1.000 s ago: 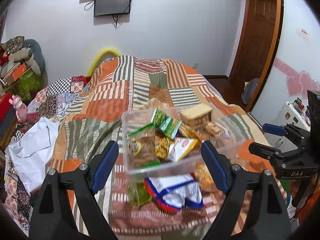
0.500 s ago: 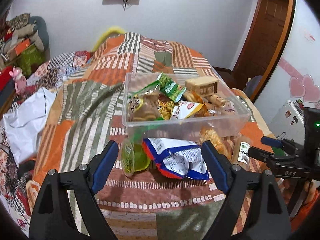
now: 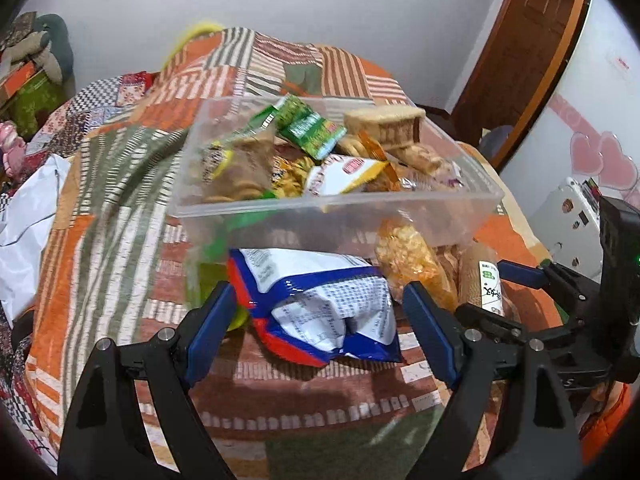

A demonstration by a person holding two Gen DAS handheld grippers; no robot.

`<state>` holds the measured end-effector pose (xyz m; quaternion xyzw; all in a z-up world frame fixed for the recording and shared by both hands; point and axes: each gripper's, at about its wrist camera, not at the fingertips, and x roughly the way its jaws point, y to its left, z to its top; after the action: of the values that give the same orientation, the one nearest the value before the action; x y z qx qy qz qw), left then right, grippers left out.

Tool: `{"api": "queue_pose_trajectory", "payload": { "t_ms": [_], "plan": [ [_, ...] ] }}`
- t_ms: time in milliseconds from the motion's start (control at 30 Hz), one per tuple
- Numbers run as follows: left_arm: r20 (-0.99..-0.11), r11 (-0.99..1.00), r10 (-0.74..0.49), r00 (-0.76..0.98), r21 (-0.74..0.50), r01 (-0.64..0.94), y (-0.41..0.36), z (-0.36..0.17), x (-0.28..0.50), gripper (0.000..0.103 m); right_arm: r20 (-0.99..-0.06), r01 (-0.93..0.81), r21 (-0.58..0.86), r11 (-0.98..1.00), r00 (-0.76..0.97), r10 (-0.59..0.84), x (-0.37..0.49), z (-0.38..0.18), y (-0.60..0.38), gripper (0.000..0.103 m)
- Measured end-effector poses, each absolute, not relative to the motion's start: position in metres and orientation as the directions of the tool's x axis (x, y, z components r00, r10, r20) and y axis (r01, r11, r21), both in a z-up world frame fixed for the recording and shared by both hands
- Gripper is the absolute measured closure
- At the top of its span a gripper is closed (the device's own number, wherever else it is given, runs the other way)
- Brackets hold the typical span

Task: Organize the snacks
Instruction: 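Open both tools over the box and reach toward the remaining snacks, then grasp the blue-white chip bag with the left tool while the right tool grasps the cookie tube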

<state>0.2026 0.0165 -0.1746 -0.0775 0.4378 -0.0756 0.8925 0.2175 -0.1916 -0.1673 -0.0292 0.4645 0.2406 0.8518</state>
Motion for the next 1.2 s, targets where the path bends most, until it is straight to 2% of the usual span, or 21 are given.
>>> {"api": "queue_pose_trajectory", "payload": {
  "t_ms": [100,400,667,867,933,1033,1200],
  "plan": [
    [-0.77,0.978,-0.197,0.607,-0.197,0.067,0.011,-0.18,0.203,0.012,-0.809,-0.427,0.198,0.882,0.437,0.393,0.217,-0.169,-0.206,0.015],
    [-0.766,0.992,-0.127,0.631,-0.094,0.086,-0.005,-0.187,0.198,0.011,-0.816,-0.396,0.141,0.907,0.472,0.333,0.204,-0.161,-0.238,0.015],
    [-0.772,0.993,-0.105,0.627,-0.11,0.031,-0.007,-0.195,0.204,0.01,-0.809,-0.393,0.137,0.909,0.486,0.332,0.217,-0.16,-0.225,0.03],
    [-0.766,0.987,-0.133,0.629,-0.158,0.016,0.0,-0.198,0.203,0.016,-0.827,-0.406,0.138,0.903,0.454,0.331,0.219,-0.173,-0.21,0.049],
    [-0.761,0.984,-0.151,0.631,-0.179,0.019,0.003,-0.199,0.202,0.02,-0.824,-0.405,0.158,0.901,0.449,0.346,0.219,-0.172,-0.213,0.06],
    [-0.759,0.98,-0.172,0.628,-0.197,0.03,0.005,-0.198,0.201,0.025,-0.817,-0.393,0.17,0.904,0.457,0.352,0.216,-0.169,-0.221,0.066],
    [-0.749,0.98,-0.177,0.639,-0.194,0.044,0.008,-0.193,0.188,0.031,-0.807,-0.382,0.182,0.906,0.469,0.36,0.208,-0.165,-0.233,0.067]
  ]
}}
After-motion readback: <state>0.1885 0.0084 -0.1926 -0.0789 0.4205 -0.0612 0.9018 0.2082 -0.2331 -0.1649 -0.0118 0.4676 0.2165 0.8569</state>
